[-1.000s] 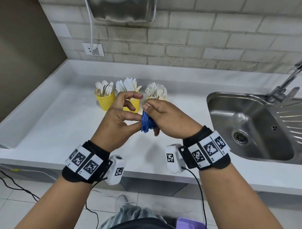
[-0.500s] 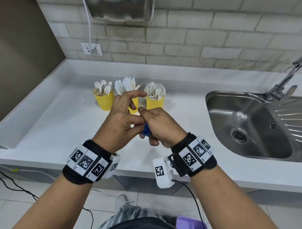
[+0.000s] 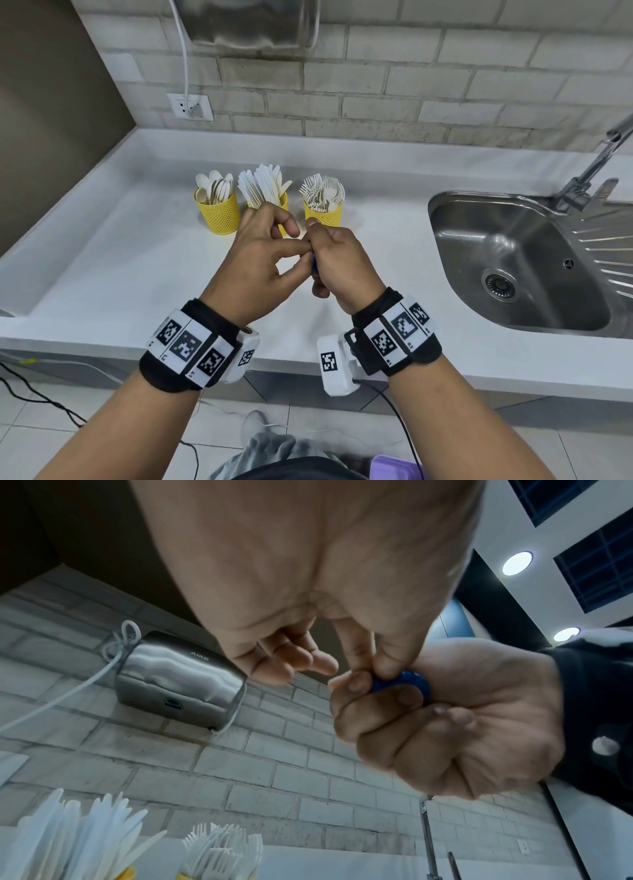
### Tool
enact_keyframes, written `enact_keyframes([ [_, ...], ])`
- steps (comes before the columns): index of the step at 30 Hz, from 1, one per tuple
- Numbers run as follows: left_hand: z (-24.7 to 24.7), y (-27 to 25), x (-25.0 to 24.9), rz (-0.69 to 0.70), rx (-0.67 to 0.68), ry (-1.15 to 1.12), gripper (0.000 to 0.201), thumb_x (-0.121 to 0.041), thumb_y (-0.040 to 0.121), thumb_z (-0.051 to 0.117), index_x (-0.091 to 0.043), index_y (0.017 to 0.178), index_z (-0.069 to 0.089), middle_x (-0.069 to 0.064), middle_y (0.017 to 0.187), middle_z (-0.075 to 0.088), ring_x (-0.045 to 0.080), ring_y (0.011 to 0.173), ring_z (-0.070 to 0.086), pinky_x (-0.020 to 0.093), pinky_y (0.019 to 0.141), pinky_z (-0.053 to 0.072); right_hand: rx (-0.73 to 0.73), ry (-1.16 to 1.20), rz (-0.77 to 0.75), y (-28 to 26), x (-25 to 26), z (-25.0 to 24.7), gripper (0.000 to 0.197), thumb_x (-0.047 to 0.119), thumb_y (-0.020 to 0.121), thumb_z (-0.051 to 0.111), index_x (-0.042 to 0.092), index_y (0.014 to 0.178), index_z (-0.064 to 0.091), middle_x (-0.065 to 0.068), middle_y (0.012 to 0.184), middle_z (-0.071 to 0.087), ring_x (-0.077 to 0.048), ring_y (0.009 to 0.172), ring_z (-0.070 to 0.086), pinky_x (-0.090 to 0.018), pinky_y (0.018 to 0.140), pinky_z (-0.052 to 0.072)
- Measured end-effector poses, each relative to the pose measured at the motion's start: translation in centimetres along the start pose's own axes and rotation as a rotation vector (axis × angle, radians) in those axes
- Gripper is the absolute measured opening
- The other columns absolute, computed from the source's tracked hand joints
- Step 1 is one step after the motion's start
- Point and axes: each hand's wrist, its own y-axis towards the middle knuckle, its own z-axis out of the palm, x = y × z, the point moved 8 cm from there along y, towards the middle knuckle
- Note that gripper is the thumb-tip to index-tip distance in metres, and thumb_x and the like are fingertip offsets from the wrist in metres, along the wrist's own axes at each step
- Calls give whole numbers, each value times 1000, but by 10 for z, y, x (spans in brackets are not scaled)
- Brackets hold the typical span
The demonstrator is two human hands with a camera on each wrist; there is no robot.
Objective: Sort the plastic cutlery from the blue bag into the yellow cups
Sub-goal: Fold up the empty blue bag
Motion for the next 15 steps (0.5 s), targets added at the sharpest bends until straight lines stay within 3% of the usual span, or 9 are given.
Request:
enact_keyframes([
  [5,-8,0,1,-57,-109,-30,8,-24,83,80,-24,91,82,-6,92,56,15,83,46,13,80,34,-15,83,34,-1,-6,0,46,33,108,41,15,65,45,2,49,36,-17,45,31,-23,46,30],
  [7,-11,-2,4,-107,-132,-82,11,-17,78,87,-21,86,82,-8,88,59,14,84,55,17,76,41,-12,101,38,-2,-7,0,47,33,108,40,15,65,44,2,48,36,-16,43,30,-23,46,28],
  [10,-17,-1,9,-175,-168,-141,14,-18,73,91,-21,82,81,-6,86,61,5,82,58,10,70,39,0,178,52,-3,-9,2,44,31,109,39,15,68,44,1,50,34,-16,43,26,-23,46,27],
  [13,-16,-1,1,-130,-167,-112,16,-18,77,88,-23,90,81,-7,90,65,6,83,59,14,69,43,-32,224,51,-3,-10,0,43,28,109,39,14,69,47,-3,55,36,-16,45,29,-24,46,29],
  [15,-11,-4,-7,-60,-128,-67,22,-18,82,84,-23,103,80,-9,100,69,11,92,62,19,76,47,-81,272,43,-1,-11,-4,40,23,108,39,12,71,50,-5,59,39,-17,46,35,-24,46,32],
])
